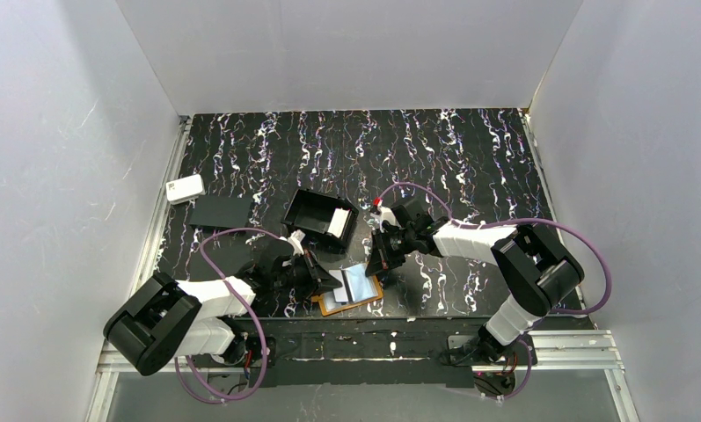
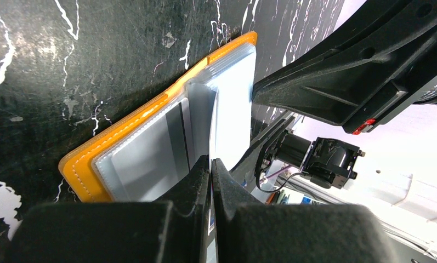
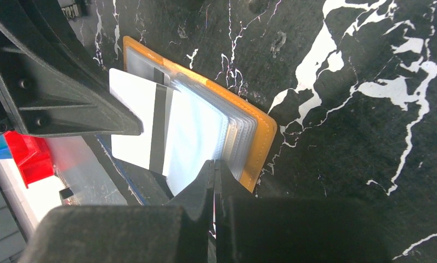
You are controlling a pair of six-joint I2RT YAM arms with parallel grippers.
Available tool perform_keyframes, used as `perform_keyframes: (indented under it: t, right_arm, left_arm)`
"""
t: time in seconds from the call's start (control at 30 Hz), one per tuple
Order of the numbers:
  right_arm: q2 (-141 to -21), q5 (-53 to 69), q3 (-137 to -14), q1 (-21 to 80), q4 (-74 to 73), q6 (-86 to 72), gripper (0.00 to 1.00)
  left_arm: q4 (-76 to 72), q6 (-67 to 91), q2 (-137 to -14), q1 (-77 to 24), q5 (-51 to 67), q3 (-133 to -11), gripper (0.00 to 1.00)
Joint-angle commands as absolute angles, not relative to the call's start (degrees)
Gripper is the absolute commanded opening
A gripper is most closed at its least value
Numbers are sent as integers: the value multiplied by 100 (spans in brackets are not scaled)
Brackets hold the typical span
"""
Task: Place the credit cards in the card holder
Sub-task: Insert the credit card into the card holder.
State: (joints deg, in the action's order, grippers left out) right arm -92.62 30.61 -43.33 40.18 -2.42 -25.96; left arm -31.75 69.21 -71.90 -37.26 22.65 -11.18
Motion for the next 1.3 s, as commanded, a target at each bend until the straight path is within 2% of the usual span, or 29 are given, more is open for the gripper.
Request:
perform_keyframes:
  t: [0.0,0.23,0.43,0.57,0.67,0.8,0.93,1.1,1.2,1.27]
  right_arm:
    - [-9266,2752,-4141,4084,-469,-2489,1]
    - [-9239,2751,-4146,4087,-507,-2488,1]
    - [-9080,2585,-4329,4096,-888,-2299,2]
    - [-8902,2351,-4525,4096,-1389,-2070,11]
    - [-8777,2258,-4598,4096,-1615,-1980,23]
    - [-8602,2264,-4596,4091,-1772,-1964,30]
    - [-8333,2564,-4400,4090,-1467,-2410,33]
    - [-7939,2665,-4189,4095,-1006,-3059,42]
    - [-8000,2829,-4052,4111,-721,-3209,41]
    - [-8075,2870,-3961,4137,-594,-3226,39]
  left_arm:
    - [-3229,6750,-7155,-3695,1836,-1071,0]
    - [-3517,6743,-7243,-3700,1743,-946,0]
    - [-3919,6925,-7683,-3708,2228,-994,0]
    - [-3980,6958,-7845,-3709,2420,-967,0]
    - [-3981,6861,-7947,-3705,2505,-976,0]
    - [-4001,6698,-8314,-3709,2821,-1184,0]
    - [-4058,6615,-8608,-3708,3008,-1303,0]
    - [-4096,6597,-8843,-3709,3086,-1421,0]
    - [-4097,6581,-8902,-3709,3076,-1471,0]
    - [-4094,6600,-8929,-3709,3076,-1478,3]
